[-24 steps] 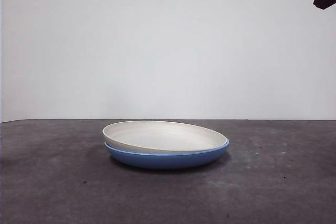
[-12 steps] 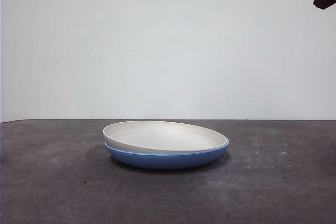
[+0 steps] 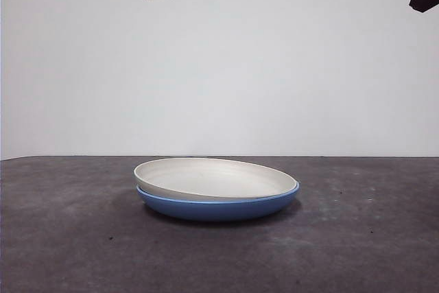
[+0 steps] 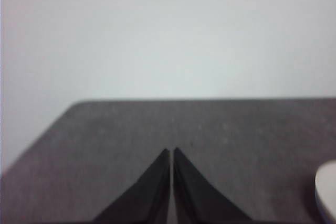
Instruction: Pick up the white plate, put it on the blue plate, put it on desk
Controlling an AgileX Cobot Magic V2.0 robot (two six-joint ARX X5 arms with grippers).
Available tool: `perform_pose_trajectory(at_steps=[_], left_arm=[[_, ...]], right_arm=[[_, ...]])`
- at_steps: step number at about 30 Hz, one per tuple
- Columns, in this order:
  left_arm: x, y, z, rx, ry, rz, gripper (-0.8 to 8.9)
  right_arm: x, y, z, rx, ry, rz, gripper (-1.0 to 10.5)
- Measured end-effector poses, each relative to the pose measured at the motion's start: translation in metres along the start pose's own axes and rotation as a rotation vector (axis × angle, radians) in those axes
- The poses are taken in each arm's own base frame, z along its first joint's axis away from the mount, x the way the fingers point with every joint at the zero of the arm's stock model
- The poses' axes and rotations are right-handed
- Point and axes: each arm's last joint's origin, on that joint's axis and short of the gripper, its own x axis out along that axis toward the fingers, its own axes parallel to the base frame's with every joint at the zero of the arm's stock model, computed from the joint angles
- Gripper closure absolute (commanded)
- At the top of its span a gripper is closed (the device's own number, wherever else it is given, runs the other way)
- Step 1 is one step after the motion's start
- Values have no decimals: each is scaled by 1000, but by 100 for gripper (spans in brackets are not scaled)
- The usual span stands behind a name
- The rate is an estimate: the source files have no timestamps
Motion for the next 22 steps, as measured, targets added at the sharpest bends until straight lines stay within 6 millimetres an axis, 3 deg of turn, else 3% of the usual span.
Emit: perform_pose_trajectory(at_steps=[14,22], left_arm=[[-3,0,-44,-33,150,2,803],[-3,0,-50,-43,167,3,803]], right_arm=[[0,0,0,0,0,0,937],[0,0,0,0,0,0,937]])
